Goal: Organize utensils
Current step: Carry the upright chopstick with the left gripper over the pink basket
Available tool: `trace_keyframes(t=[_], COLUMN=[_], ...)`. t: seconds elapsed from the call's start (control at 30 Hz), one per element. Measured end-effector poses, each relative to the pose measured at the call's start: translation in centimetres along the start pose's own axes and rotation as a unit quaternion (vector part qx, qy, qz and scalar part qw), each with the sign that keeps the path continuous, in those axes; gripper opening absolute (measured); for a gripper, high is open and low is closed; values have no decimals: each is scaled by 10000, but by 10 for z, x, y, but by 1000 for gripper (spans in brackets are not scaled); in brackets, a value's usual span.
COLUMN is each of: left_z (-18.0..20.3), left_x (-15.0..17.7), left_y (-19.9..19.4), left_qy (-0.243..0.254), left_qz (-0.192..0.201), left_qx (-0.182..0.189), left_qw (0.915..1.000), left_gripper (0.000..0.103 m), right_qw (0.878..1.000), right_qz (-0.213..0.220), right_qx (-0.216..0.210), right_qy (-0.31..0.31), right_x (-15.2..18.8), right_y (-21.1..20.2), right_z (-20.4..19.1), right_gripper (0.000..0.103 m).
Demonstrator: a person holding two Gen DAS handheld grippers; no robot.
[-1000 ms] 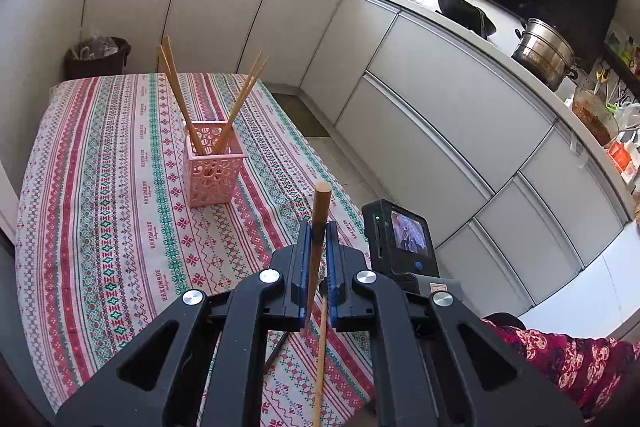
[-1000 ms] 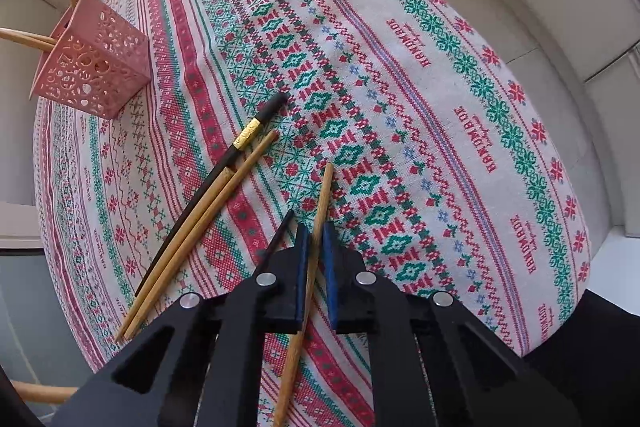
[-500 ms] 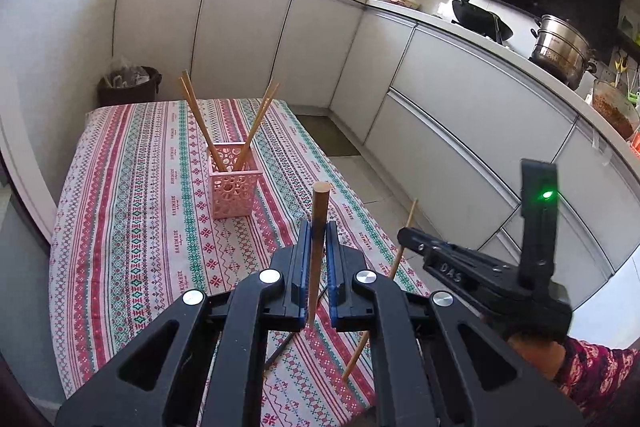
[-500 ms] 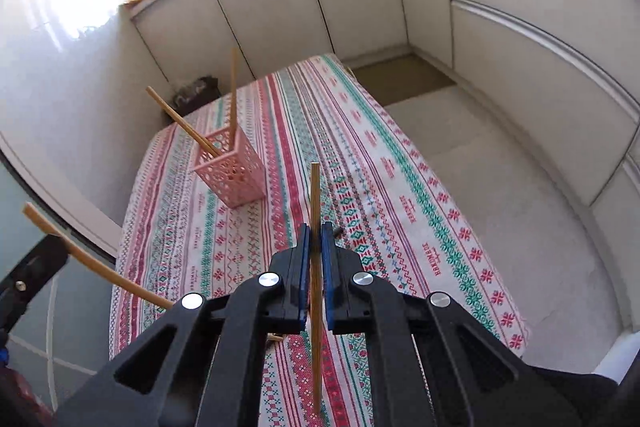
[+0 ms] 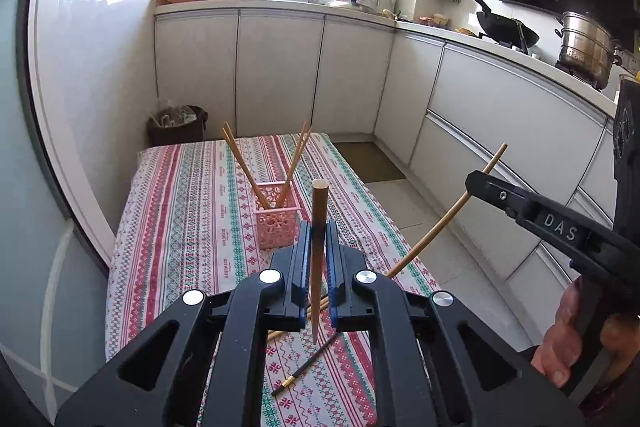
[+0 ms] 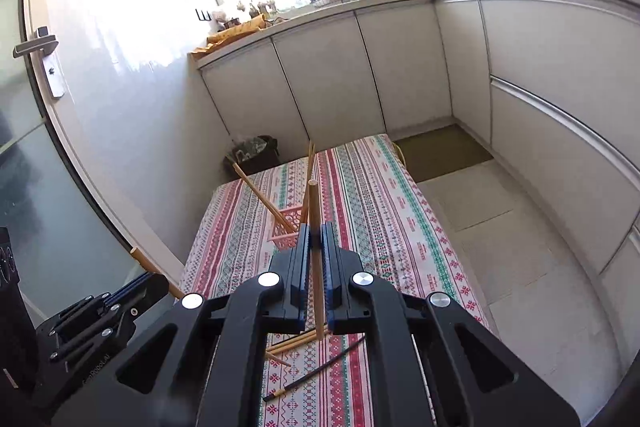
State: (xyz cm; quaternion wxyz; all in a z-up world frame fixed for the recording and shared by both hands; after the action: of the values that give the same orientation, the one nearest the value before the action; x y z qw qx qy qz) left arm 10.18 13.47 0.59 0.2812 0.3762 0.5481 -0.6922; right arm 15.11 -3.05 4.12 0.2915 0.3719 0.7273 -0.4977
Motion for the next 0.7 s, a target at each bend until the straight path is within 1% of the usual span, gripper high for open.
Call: trace_keyframes(t=[0.17, 0.4, 0.7], left_z=[-2, 0, -6], left_x=[-14, -33, -69], left_y=[-5, -6, 10], left_qy=[-3, 18, -33], left_qz=[164, 316, 517], left_qx=[-84, -126, -238], left_qw=[9998, 9994, 9984], left_gripper=[6, 6, 6], right_qw=[9998, 9995, 9992], right_qz=[186, 294, 343], right_qx=[-73, -118, -167], right_qy=[-64, -88, -88], right_x=[-14, -28, -45], right_y=[-10, -11, 9], right_z=[-3, -4, -4], right_gripper=[6, 6, 6])
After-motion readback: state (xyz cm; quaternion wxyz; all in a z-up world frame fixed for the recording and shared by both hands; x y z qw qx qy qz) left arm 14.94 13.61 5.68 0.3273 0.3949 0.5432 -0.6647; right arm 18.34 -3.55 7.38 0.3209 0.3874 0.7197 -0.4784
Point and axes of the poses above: each gripper's, at about its wrist camera, not at the fingertips, and y roughly the way its jaws point, z to its right, x to its underside, the point moved 1 cm from there along y, roughly the way its jaws point
